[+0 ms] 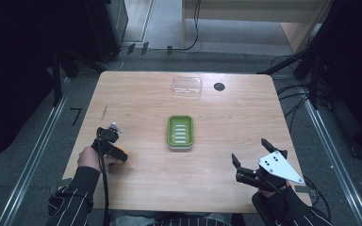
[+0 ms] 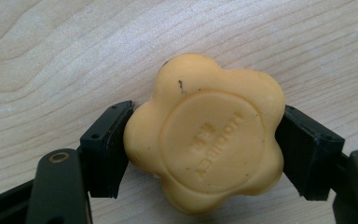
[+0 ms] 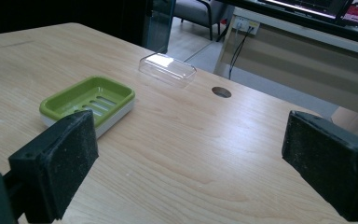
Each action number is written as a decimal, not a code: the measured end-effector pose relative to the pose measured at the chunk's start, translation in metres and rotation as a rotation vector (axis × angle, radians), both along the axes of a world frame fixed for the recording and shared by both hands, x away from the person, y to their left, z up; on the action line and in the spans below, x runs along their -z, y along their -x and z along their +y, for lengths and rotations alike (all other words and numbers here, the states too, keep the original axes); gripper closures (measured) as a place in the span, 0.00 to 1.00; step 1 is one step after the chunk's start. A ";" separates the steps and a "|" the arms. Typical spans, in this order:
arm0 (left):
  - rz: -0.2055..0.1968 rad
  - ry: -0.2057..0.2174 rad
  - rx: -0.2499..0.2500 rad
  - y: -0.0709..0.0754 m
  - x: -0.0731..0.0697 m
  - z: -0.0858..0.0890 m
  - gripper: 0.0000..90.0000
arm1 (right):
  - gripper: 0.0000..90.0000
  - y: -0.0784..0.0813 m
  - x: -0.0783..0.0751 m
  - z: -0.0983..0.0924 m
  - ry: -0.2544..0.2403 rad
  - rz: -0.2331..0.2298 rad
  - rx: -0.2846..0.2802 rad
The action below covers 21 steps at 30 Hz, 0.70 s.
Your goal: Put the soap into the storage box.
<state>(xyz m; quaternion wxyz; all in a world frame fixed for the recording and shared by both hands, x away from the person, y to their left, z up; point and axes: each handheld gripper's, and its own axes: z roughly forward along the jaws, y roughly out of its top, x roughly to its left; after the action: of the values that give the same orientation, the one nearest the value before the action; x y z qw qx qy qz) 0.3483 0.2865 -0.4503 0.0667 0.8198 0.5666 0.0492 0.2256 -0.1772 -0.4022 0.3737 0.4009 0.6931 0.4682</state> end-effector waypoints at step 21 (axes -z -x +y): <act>0.004 0.007 0.101 0.000 -0.010 -0.009 0.30 | 0.04 0.001 0.000 -0.001 -0.004 0.003 0.009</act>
<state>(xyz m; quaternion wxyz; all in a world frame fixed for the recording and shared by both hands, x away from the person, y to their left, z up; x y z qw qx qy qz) 0.3483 0.2775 -0.4400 0.0709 0.8472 0.5249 0.0423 0.2244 -0.1786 -0.4023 0.3739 0.4054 0.6909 0.4676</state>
